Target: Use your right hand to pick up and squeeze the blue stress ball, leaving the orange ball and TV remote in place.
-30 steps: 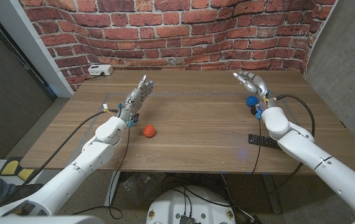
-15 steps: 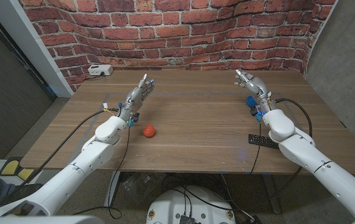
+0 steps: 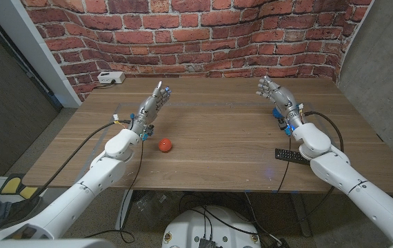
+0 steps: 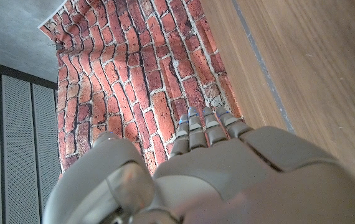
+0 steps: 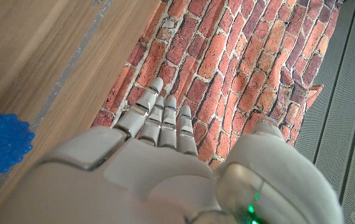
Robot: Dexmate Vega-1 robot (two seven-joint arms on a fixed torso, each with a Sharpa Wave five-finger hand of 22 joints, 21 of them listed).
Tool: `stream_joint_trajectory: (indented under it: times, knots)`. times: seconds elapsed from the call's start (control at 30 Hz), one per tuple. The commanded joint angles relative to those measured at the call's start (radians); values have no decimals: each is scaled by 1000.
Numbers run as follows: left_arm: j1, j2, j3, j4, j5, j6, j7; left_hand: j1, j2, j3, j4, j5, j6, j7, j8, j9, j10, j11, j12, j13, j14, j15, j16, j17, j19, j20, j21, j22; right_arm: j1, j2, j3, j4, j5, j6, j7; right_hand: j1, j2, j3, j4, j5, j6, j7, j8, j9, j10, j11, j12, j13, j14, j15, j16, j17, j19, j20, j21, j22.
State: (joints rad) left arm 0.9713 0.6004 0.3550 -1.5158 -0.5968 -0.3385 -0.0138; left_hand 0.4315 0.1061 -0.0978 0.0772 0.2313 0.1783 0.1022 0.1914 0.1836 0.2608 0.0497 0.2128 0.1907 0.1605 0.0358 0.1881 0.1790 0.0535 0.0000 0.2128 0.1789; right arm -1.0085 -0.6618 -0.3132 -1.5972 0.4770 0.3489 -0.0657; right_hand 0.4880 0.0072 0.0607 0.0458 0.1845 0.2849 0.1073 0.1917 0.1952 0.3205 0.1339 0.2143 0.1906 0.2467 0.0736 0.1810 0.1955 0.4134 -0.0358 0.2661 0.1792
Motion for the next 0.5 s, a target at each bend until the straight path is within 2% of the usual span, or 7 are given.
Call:
stream_joint_trajectory:
  times: [0.03,0.3,0.5]
  knots:
    - [3,0,-3,-6,-9,2,-7,4,1,-9,1,-4,-2,2,-4,4,1,-4,-5,3,3,-8,3,4,11,-3,4,3,9,-5,2,18,90,-1,84,-19,-1,-3,6,-1,-7,5,-7,0,-6,5,-2,3,-9,3,-2,1,-7,-1,-2,5]
    - [-26,-28,10,36,-27,-19,-47,5,0,-10,1,-4,-2,4,-2,4,-2,-1,-6,3,1,-7,2,4,9,-5,2,3,24,-6,-7,23,93,-21,92,-29,-3,-8,9,0,-8,8,-5,-1,-5,7,-1,3,-11,3,0,1,-7,-1,-4,4]
    - [-26,-24,8,34,-22,-28,-51,6,1,-11,1,-3,-10,7,-3,4,-13,0,-11,3,-11,-2,-3,4,-4,-8,-4,3,29,2,-13,27,85,-15,86,-36,-4,-10,11,0,-8,7,-4,-1,-4,9,-1,3,-10,6,1,1,-6,-1,-6,4]
